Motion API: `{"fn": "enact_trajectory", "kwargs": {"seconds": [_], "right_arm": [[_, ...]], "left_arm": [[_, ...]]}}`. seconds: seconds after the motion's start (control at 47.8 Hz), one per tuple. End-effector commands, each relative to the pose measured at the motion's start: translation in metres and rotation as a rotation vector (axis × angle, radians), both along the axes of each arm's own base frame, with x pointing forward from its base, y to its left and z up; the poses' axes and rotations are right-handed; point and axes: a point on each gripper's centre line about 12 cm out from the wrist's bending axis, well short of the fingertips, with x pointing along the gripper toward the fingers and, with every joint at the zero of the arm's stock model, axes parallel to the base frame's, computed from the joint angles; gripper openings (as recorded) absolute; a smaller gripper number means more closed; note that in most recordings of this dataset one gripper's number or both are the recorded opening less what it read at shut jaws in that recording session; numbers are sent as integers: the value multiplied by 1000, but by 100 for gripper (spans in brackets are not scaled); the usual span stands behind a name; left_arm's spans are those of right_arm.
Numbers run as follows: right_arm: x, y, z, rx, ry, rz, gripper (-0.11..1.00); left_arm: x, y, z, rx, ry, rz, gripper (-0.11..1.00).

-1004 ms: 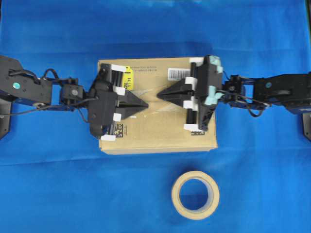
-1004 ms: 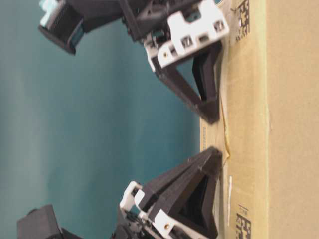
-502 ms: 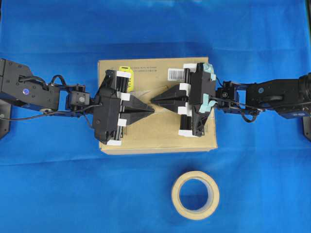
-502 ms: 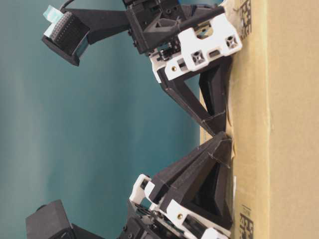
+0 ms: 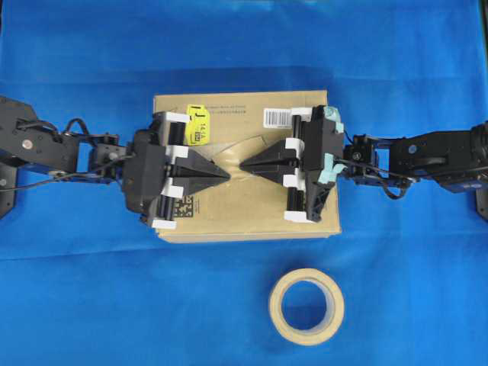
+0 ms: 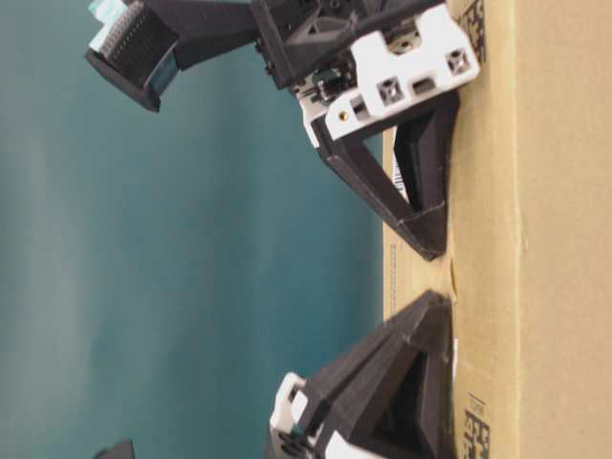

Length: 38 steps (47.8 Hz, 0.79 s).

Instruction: Apply tape along the seams of the closed cardboard box to seal it securely.

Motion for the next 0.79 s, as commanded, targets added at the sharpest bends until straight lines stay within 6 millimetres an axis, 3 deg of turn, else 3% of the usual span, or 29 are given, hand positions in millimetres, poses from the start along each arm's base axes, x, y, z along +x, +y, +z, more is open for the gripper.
{"fn": "enact_trajectory", "kwargs": {"seconds": [0.0,0.251,0.397,0.774], "right_arm": [[-8,17,-6,0,27,46,1],[-30,14,-10,28,43,11,1],[-41,13,-1,38,21,4,1],[-70,12,74,-1,-165,41,1]], "left_arm": [[-10,-7,-11,-3,31,-20,2],[-14,-8,-11,-47,34,2,2],[-17,-8,-5,-66,30,11,2],[-41,-8,79,-120,-160,15,2]]}}
